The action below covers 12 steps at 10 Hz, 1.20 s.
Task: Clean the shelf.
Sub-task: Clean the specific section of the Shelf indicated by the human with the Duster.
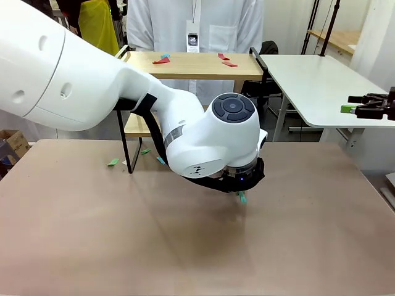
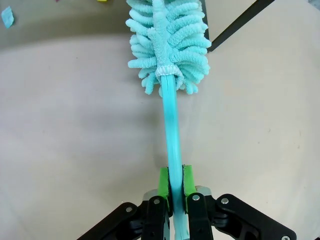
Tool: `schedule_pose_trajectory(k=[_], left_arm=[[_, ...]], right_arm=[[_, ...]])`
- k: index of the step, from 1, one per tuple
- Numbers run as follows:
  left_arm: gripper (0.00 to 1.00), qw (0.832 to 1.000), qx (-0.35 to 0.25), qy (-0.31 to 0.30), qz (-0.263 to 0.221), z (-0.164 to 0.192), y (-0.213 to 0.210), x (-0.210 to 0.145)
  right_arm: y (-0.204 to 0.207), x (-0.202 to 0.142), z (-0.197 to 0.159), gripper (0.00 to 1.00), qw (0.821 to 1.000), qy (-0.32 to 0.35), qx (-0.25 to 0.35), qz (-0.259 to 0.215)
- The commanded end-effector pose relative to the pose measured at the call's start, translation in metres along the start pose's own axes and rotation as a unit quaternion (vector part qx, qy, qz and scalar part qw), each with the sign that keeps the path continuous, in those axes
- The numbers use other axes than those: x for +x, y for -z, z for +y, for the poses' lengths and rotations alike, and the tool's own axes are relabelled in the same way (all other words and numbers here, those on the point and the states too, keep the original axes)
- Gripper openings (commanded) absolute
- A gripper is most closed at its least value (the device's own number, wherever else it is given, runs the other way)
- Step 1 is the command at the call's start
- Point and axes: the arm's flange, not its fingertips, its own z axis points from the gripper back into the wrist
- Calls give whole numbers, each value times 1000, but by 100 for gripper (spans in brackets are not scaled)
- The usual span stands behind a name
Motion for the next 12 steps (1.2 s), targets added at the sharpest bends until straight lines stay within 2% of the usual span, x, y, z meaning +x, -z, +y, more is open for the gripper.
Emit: schedule_pose_trajectory(k=[1, 4, 12], left_arm=[[13, 1000, -7, 2, 15, 8, 0, 1], [13, 999, 22, 7, 29, 31, -2, 11], [13, 994, 88, -25, 53, 126, -14, 39]], right_arm=[[1, 3, 1, 100, 1000, -2, 1, -2], [1, 3, 1, 100, 1000, -2, 1, -2], [1, 3, 1, 100, 1000, -2, 1, -2]])
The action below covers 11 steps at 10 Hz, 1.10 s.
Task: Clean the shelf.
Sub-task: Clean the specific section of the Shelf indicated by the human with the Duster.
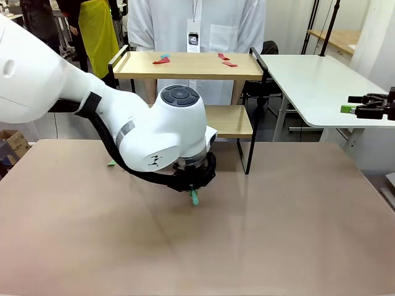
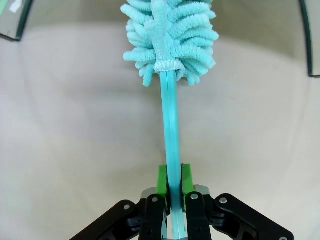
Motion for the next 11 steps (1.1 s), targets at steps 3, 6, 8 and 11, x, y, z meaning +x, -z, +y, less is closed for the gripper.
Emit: schedule_pose_trajectory(k=[3, 6, 8, 11], left_arm=[[13, 999, 41, -26, 14, 55, -5, 6], [13, 996, 76, -54, 2, 87, -12, 10], [13, 993, 96, -71, -8, 102, -19, 9], [13, 995, 74, -65, -30, 97, -33, 4]], right_arm=[[1, 3, 1, 100, 1000, -2, 1, -2], [1, 3, 1, 100, 1000, -2, 1, -2], [1, 3, 1, 100, 1000, -2, 1, -2], [1, 3, 1, 100, 1000, -2, 1, -2]])
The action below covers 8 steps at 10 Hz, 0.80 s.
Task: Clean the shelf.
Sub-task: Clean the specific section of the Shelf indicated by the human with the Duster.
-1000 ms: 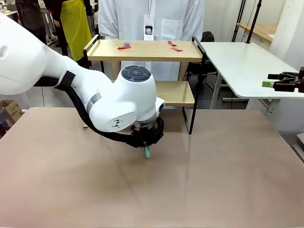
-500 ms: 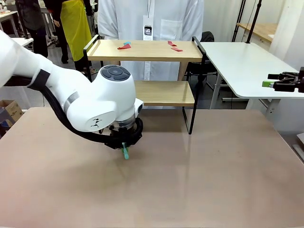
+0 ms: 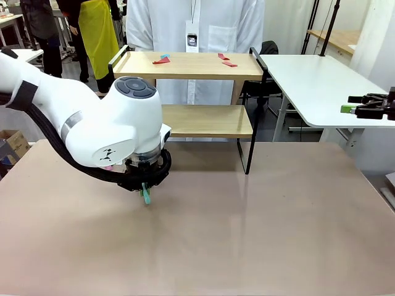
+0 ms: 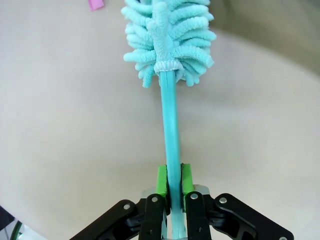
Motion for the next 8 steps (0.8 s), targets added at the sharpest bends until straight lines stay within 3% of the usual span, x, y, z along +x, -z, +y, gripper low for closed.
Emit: schedule_pose_trajectory(k=[1, 5, 6, 8], left_arm=[[13, 1000, 5, -1, 6, 3, 7, 3], [13, 1000, 5, -2, 4, 1, 5, 1], [13, 998, -53, -11, -14, 9, -6, -1], [13, 995, -88, -1, -45, 23, -25, -5]], right_arm=[[1, 3, 1, 100, 1000, -2, 1, -2], [1, 3, 1, 100, 1000, -2, 1, -2], [1, 3, 1, 100, 1000, -2, 1, -2], [1, 3, 1, 100, 1000, -2, 1, -2]])
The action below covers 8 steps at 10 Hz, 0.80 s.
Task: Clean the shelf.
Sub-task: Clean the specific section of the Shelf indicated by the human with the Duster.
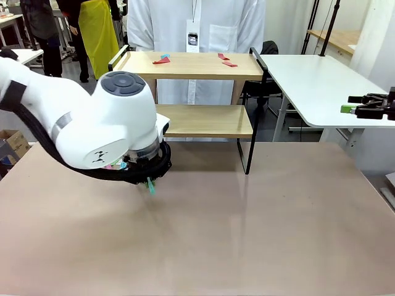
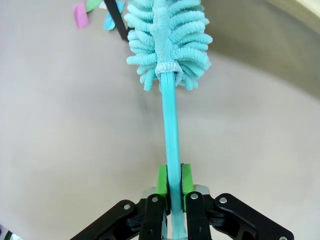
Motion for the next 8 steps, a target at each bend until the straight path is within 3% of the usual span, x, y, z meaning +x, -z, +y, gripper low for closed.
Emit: schedule_pose_trajectory(k=[1, 5, 8], left_arm=[[13, 999, -40, 19, -18, 22, -15, -6], [13, 994, -67, 87, -23, 36, -28, -8], [13, 993, -49, 102, -28, 48, -38, -11]], right_arm=[[1, 3, 1, 100, 1000, -2, 1, -2], [1, 3, 1, 100, 1000, -2, 1, -2], [1, 3, 1, 100, 1000, -2, 1, -2]])
